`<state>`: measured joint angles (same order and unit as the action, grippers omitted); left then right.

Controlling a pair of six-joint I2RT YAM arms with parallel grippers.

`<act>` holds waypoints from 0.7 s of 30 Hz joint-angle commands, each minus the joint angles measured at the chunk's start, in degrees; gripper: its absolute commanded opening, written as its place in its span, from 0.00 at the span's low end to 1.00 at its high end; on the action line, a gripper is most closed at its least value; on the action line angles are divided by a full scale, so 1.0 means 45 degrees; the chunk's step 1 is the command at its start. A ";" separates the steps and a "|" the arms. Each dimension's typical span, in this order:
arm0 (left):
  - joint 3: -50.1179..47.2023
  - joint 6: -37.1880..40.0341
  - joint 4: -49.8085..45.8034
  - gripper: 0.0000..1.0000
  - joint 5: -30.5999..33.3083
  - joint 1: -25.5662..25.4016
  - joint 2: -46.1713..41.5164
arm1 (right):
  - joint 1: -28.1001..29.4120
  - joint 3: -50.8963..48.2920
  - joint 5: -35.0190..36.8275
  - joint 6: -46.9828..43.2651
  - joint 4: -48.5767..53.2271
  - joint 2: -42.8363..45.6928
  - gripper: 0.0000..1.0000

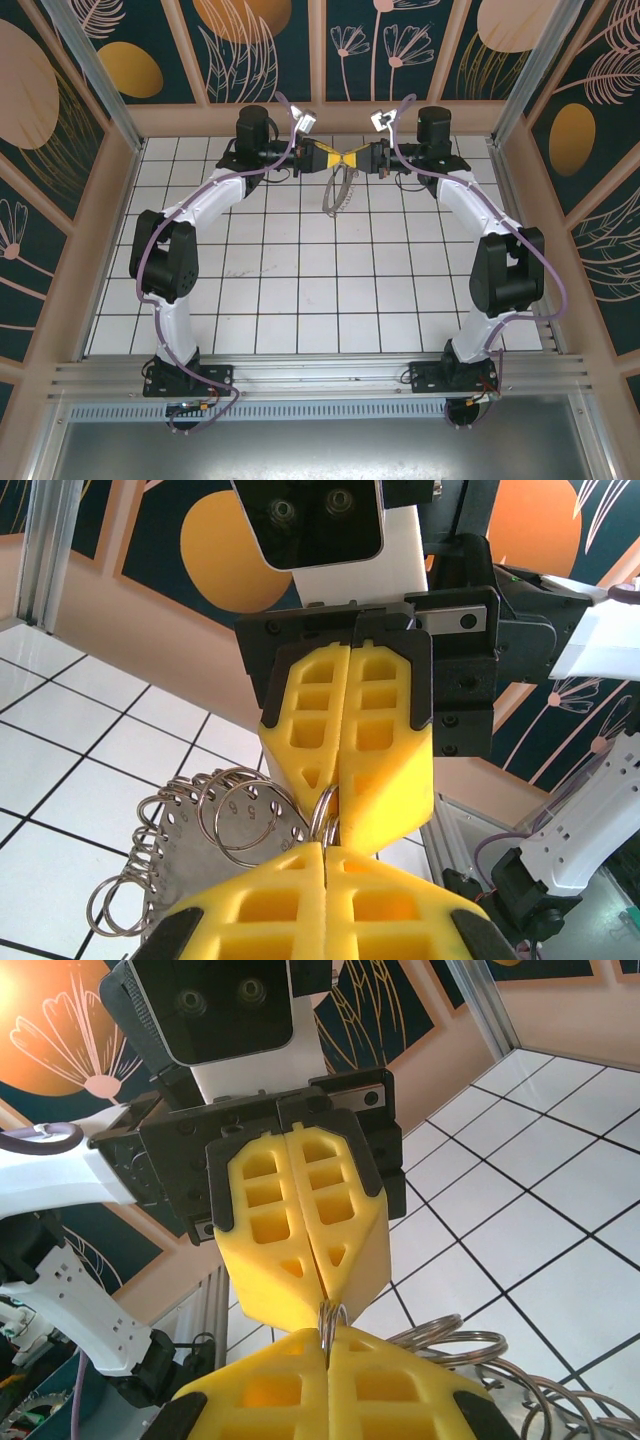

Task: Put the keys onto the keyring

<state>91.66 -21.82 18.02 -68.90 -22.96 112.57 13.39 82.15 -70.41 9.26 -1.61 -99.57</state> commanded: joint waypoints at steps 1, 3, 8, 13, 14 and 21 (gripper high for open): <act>0.0130 -0.0184 0.1000 0.00 -0.0493 -0.0361 0.0092 | 0.0148 0.0648 0.0051 -0.0086 -0.0426 -0.0207 0.00; -0.0108 -0.0562 0.1620 0.00 -0.0333 -0.0366 0.0023 | 0.0136 0.0631 0.0143 -0.0018 -0.0541 -0.0196 0.00; 0.0032 -0.0961 0.1843 0.04 -0.0538 -0.0444 0.0215 | 0.0131 0.0691 0.0189 0.0152 -0.0665 -0.0245 0.00; 0.0095 -0.0844 0.1687 0.05 -0.0547 -0.0502 0.0199 | 0.0164 0.0720 0.0213 0.0186 -0.0689 -0.0333 0.00; 0.0104 -0.0788 0.1634 0.07 -0.0547 -0.0499 0.0211 | 0.0155 0.0719 0.0214 0.0176 -0.0685 -0.0347 0.00; 0.0354 -0.0363 0.0963 0.16 -0.0586 -0.0562 0.0308 | 0.0170 0.0768 0.0218 0.0189 -0.0691 -0.0398 0.00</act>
<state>91.46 -25.15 22.39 -68.55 -23.03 113.43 13.28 83.31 -69.93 9.56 -2.00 -100.49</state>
